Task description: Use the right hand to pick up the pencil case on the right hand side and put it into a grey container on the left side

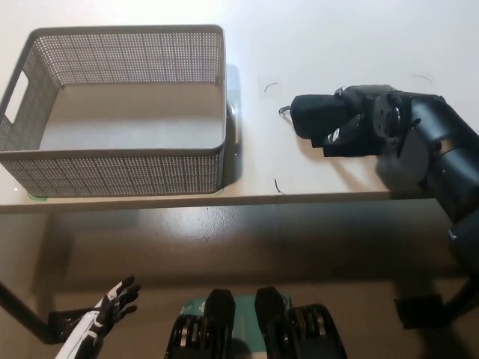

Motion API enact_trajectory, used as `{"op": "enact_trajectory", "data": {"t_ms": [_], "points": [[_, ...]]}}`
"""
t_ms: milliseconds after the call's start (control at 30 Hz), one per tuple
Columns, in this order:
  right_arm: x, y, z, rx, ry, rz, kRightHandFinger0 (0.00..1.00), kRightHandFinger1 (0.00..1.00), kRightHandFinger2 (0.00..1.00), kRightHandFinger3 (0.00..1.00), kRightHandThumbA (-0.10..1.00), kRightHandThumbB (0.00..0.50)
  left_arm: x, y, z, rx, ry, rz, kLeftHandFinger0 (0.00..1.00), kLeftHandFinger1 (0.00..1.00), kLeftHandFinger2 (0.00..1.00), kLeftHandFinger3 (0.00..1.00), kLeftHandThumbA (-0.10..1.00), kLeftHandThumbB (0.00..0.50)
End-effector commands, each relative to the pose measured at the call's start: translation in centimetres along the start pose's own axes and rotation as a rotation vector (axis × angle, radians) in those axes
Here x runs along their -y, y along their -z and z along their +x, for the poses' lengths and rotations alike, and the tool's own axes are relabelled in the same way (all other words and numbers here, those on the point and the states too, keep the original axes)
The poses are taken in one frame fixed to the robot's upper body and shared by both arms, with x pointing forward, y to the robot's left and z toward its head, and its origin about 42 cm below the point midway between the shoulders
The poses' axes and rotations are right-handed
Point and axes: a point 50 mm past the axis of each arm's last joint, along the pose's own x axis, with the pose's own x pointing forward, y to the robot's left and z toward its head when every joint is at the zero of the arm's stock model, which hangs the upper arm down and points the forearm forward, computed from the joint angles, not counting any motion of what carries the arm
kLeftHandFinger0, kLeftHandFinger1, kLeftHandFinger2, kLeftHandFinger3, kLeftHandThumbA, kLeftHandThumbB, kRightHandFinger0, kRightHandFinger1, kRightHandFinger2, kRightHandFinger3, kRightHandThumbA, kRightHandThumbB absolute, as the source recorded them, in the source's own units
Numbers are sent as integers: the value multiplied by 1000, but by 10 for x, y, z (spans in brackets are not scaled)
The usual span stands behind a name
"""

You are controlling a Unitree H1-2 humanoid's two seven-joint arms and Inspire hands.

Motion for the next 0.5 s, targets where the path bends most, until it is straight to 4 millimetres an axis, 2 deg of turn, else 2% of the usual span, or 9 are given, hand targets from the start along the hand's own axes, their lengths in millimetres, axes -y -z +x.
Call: {"op": "enact_trajectory", "data": {"t_ms": [0, 167, 233, 267, 300, 333, 367, 400, 467], "points": [[-11, -19, 3, 30, -19, 21, 1000, 1000, 1000, 1000, 811, 500, -11, -12, 5, 50, 22, 35, 1000, 1000, 1000, 1000, 1000, 439], [-25, -18, 6, 0, 20, 33, 1000, 1000, 1000, 1000, 622, 500, -12, -13, 7, 44, 23, 29, 1000, 1000, 1000, 1000, 1000, 458], [-28, -16, 6, -5, 91, 19, 999, 1000, 1000, 1000, 382, 500, -12, -14, 8, 46, 26, 26, 1000, 1000, 1000, 1000, 1000, 461], [-28, -15, 6, 0, 141, 11, 785, 993, 1000, 1000, 375, 500, -12, -14, 9, 47, 28, 25, 1000, 1000, 1000, 1000, 1000, 460], [-30, -12, 6, 4, 235, -24, 534, 668, 860, 1000, 168, 377, -12, -15, 9, 51, 30, 33, 1000, 1000, 1000, 1000, 1000, 463], [-31, -11, 6, 5, 256, -25, 472, 602, 795, 1000, 125, 371, -12, -15, 10, 50, 29, 33, 1000, 1000, 1000, 1000, 1000, 464], [-30, -9, 5, 26, 313, -16, 244, 311, 454, 974, -56, 256, -13, -15, 10, 48, 29, 28, 1000, 1000, 1000, 1000, 1000, 470], [-29, -8, 4, 41, 356, -8, 21, 56, 170, 537, -98, 264, -13, -16, 11, 47, 30, 23, 1000, 1000, 1000, 1000, 1000, 470], [-25, -7, 2, 66, 427, 29, 10, 90, 247, 358, -100, 243, -15, -17, 11, 61, 24, 43, 1000, 1000, 1000, 1000, 1000, 455]]}}
